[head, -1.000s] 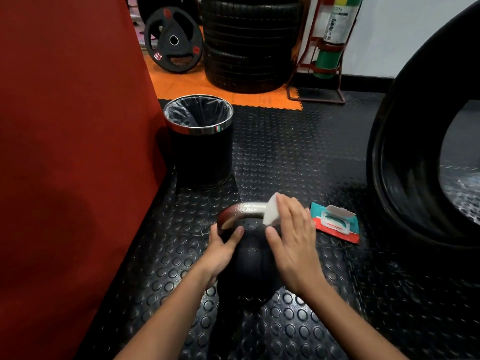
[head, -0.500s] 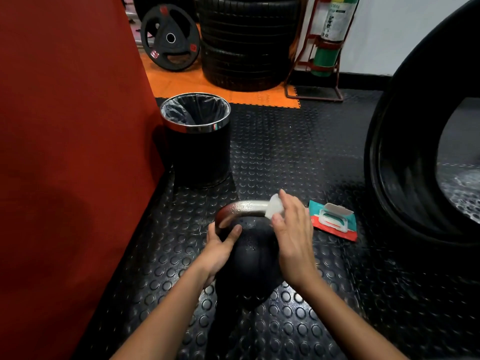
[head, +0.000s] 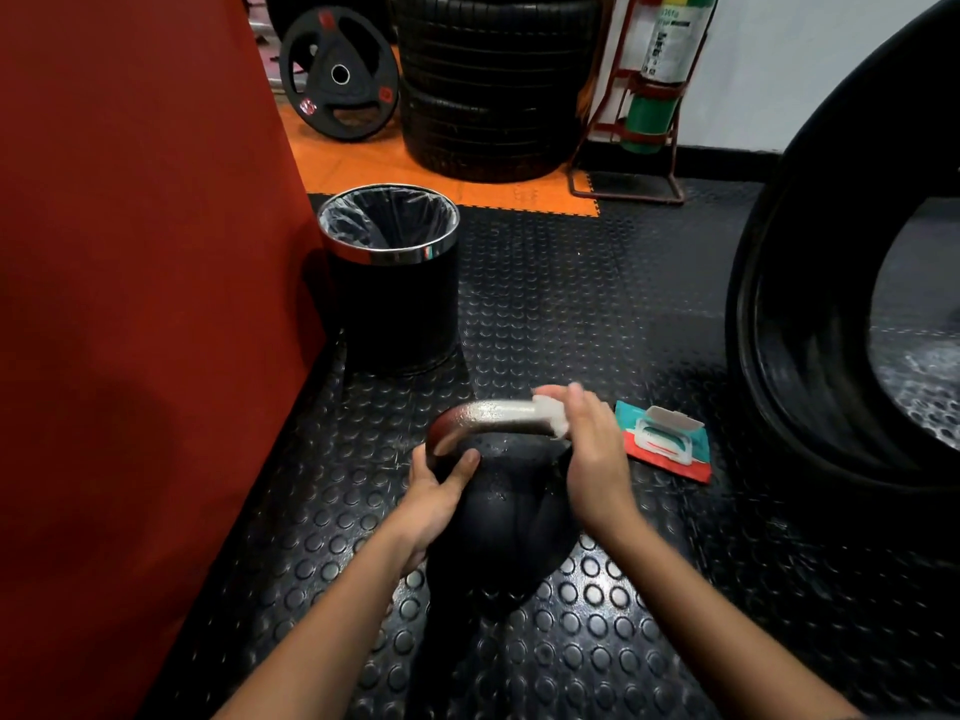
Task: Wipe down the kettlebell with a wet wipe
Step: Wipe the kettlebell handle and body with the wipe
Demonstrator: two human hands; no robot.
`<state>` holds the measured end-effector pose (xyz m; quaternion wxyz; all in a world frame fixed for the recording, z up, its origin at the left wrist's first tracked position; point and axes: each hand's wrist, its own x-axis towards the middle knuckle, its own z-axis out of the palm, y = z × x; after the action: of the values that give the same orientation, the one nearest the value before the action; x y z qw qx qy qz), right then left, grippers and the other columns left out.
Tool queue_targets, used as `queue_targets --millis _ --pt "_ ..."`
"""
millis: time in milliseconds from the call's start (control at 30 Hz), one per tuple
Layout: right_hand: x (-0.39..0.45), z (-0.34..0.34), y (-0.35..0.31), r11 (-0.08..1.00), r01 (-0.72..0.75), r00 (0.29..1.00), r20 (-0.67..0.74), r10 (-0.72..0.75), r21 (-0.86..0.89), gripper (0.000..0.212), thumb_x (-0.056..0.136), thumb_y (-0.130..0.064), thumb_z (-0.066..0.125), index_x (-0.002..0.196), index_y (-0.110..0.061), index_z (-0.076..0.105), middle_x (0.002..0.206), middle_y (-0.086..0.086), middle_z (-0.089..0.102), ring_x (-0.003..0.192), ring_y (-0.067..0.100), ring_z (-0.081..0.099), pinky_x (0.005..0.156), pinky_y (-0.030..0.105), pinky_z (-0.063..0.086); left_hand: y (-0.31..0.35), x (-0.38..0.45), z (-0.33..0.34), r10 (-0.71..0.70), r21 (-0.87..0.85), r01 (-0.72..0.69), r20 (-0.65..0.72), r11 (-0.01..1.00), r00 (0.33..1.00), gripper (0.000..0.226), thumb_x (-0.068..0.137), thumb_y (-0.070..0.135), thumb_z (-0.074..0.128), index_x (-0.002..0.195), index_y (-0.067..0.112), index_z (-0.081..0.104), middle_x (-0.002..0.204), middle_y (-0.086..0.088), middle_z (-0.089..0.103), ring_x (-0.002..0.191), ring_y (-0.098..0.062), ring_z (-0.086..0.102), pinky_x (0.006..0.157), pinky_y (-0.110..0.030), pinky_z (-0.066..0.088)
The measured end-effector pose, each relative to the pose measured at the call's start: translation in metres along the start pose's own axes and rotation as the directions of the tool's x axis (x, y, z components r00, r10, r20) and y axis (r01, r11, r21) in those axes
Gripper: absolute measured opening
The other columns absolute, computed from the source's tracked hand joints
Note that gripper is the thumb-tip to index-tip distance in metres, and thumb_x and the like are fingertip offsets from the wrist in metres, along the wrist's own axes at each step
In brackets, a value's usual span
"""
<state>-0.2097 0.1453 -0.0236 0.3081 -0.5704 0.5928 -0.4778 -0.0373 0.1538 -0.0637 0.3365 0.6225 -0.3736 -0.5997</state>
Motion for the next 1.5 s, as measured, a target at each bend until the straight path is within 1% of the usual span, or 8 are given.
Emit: queue_targets --millis 167,400,500,733,967,1100,1300,1500 --pt "-0.025 0.002 0.029 0.996 0.074 0.996 -0.037 -0.075 -0.043 0.059 0.099 -0.059 0.027 0.149 -0.031 0.044 0.145 -0.019 0.045 0.14 0.003 0.035 0.118 0.031 0.024 -0.001 0.0 -0.001 0.008 -0.013 -0.008 0.004 1.0 1.0 0.056 0.089 0.055 0.058 0.133 0.04 0.026 0.14 0.004 0.042 0.115 -0.015 0.047 0.08 -0.024 0.04" --pt "0.004 -0.013 0.034 0.796 -0.364 0.93 0.138 0.342 0.483 0.063 0.109 -0.049 0.021 0.105 -0.01 0.071 0.093 -0.002 0.08 0.093 0.004 0.073 0.083 0.017 0.053 0.0 0.0 0.001 0.01 0.024 -0.01 -0.002 1.0 1.0 0.078 0.093 0.051 0.054 0.152 0.029 0.008 0.151 0.002 0.03 0.125 -0.016 0.038 0.091 -0.025 0.032" --pt "0.003 -0.007 0.028 0.893 -0.253 0.967 0.07 0.245 0.372 0.067 0.1 -0.069 0.032 0.119 -0.019 0.071 0.118 0.004 0.073 0.116 0.019 0.066 0.108 0.043 0.045 0.001 -0.001 0.001 0.009 0.017 -0.009 0.009 1.0 1.0 0.068 0.093 0.05 0.054 0.147 0.035 0.015 0.15 -0.002 0.035 0.118 -0.016 0.044 0.081 -0.016 0.042" --pt "-0.024 0.0 0.046 0.979 -0.044 0.997 -0.051 0.056 0.199 0.054 0.097 -0.062 0.031 0.139 -0.035 0.051 0.141 -0.017 0.051 0.137 0.003 0.042 0.117 0.031 0.03 0.0 -0.002 0.0 0.02 0.013 -0.02 0.004 1.0 1.0 0.071 0.092 0.052 0.055 0.148 0.033 0.016 0.148 -0.002 0.037 0.113 -0.013 0.041 0.085 -0.026 0.039" --pt "0.009 -0.014 0.037 0.785 -0.368 0.929 0.173 0.326 0.498 0.07 0.11 -0.044 0.02 0.122 0.011 0.062 0.094 0.011 0.076 0.083 0.007 0.073 0.079 0.016 0.056 0.002 -0.002 0.0 0.025 0.018 -0.025 0.008 1.0 1.0 0.071 0.09 0.053 0.056 0.146 0.035 0.016 0.142 0.005 0.036 0.114 -0.01 0.038 0.09 -0.026 0.034" --pt "-0.001 -0.004 0.027 0.919 -0.186 0.981 0.022 0.191 0.348 0.048 0.108 -0.045 0.034 0.126 -0.015 0.066 0.125 0.003 0.069 0.118 0.019 0.063 0.111 0.044 0.044 0.003 -0.002 0.0 0.003 0.041 -0.003 0.006 0.999 1.0 0.074 0.093 0.053 0.053 0.15 0.033 0.011 0.152 -0.004 0.033 0.122 -0.017 0.042 0.09 -0.026 0.035" --pt "-0.032 0.004 0.04 0.948 -0.114 0.99 -0.045 0.133 0.297 0.066 0.093 -0.071 0.038 0.145 -0.031 0.046 0.148 -0.015 0.048 0.14 -0.002 0.04 0.122 0.028 0.027 0.001 -0.002 0.001 -0.023 0.078 0.023 0.002 0.997 1.0 0.082 0.094 0.053 0.05 0.154 0.026 0.001 0.158 -0.006 0.024 0.142 -0.026 0.03 0.093 -0.027 0.03" --pt "0.0 -0.013 0.028 0.781 -0.342 0.937 0.126 0.326 0.522 0.057 0.111 -0.034 0.017 0.092 -0.005 0.062 0.067 -0.007 0.075 0.065 -0.004 0.069 0.07 0.016 0.053 -0.002 0.002 0.0 0.006 0.041 -0.006 0.012 0.999 1.0 0.084 0.091 0.056 0.053 0.153 0.029 0.004 0.155 -0.001 0.028 0.131 -0.018 0.036 0.094 -0.029 0.032"
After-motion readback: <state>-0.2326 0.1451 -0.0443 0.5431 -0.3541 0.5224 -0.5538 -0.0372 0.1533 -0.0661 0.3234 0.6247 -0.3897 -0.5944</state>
